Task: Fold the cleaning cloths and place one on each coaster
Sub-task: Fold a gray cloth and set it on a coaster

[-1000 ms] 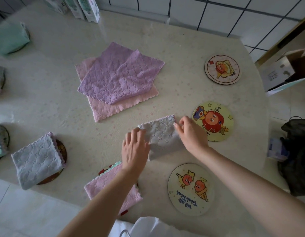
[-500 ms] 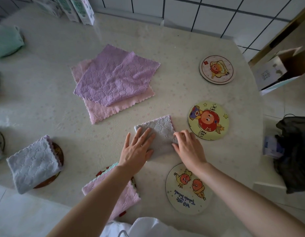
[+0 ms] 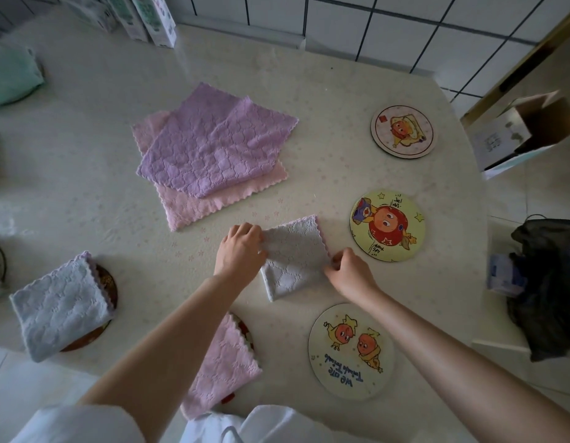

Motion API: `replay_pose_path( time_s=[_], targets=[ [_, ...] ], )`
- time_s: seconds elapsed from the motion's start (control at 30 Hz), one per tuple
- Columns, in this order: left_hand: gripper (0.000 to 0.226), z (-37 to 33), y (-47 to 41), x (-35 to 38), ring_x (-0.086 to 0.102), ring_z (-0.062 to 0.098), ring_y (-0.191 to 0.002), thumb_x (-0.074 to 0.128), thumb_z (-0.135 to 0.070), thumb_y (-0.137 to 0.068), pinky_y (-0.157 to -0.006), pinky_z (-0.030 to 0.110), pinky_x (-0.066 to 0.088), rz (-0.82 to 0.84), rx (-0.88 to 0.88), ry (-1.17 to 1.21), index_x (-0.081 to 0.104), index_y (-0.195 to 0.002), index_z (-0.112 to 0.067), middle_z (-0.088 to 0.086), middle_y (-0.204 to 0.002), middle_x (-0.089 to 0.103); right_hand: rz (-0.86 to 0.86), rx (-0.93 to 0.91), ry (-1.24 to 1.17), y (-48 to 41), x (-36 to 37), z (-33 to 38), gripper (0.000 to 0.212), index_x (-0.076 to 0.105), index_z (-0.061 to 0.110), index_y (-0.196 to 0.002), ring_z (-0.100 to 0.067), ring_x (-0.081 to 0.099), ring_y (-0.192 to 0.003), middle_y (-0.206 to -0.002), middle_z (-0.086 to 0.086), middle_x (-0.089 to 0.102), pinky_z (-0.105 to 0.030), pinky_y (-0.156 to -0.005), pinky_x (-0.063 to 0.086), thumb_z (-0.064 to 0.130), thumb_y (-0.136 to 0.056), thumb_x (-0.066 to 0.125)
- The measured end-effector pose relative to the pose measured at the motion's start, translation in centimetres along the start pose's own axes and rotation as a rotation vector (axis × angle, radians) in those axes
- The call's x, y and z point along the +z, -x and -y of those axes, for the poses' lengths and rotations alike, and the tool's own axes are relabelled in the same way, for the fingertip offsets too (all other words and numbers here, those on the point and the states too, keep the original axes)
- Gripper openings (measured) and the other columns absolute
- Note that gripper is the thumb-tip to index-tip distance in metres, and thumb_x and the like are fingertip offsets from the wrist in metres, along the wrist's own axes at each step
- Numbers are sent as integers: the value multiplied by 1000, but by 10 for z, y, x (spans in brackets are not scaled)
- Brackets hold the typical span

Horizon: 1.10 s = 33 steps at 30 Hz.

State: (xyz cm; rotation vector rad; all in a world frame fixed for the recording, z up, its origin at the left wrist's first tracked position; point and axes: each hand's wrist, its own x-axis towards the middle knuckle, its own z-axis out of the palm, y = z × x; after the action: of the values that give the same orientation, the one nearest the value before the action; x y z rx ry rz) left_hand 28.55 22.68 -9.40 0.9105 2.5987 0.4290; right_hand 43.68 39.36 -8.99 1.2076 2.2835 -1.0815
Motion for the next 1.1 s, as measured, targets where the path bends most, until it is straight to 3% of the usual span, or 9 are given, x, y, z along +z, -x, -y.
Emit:
replay_pose_path(
  time_s=[0.13,0.27,0.4,0.47,0.53,0.63,0.8,0.97,1.1],
  targets=[
    [33,-8,-13,-4,50,23,-99,62,-8,-82,-79,32,46,54,-185,200,52,-113,-10,7,-110,58,72,160,-237,-3,-6,9,21,54,8,-88,-23,59,-65,-82,-9,63,-26,-56,44,26,-82,64],
    [36,-9,-21,-13,55,17,-81,67,-15,-85,-58,24,46,129,-480,541,51,-117,-10,5,-100,57,92,282,-465,-6,-8,11,18,58,8,-71,-23,50,-59,-71,-13,58,-33,-58,40,18,-77,71],
    [38,-3,-22,-15,65,22,-86,78,-12,-75,-83,36,57,170,-645,792,65,-110,-6,4,-92,65,133,284,-514,-2,-14,13,23,64,1,-86,-21,47,-59,-75,-13,59,-32,-58,37,21,-78,71],
    [34,-5,-17,-17,64,21,-81,77,-7,-75,-80,33,57,188,-661,878,68,-108,-3,10,-94,67,145,236,-512,5,-22,15,17,61,10,-90,-19,54,-67,-84,-7,61,-31,-60,46,25,-83,67],
    [31,-10,-6,-22,60,19,-73,75,-4,-77,-68,27,54,212,-651,961,68,-107,0,12,-91,67,150,210,-572,12,-29,11,19,59,11,-98,-20,61,-86,-99,-6,63,-33,-74,55,25,-87,64],
    [26,-18,13,-25,53,16,-66,73,-8,-80,-59,23,47,202,-594,970,70,-105,-4,9,-85,65,168,189,-698,31,-40,1,17,59,10,-102,-27,64,-94,-106,-10,63,-39,-81,57,21,-90,62],
    [20,-42,57,-20,64,23,-92,72,-16,-83,-87,34,54,218,-520,1047,70,-102,-11,10,-101,68,149,128,-818,72,-57,-28,19,58,6,-107,-28,64,-97,-106,-12,64,-45,-85,56,16,-91,60],
    [21,-66,102,3,65,21,-89,67,-10,-87,-81,31,57,278,-481,1159,67,-107,-5,11,-99,68,117,134,-844,106,-54,-76,14,60,7,-101,-27,67,-93,-104,-13,65,-40,-76,58,17,-91,61],
    [13,-80,134,29,65,18,-83,67,-7,-86,-73,29,58,229,-519,1158,68,-99,-9,8,-93,69,97,180,-917,125,-35,-113,14,60,5,-101,-26,67,-85,-100,-13,65,-34,-66,56,14,-91,61]
  ],
)
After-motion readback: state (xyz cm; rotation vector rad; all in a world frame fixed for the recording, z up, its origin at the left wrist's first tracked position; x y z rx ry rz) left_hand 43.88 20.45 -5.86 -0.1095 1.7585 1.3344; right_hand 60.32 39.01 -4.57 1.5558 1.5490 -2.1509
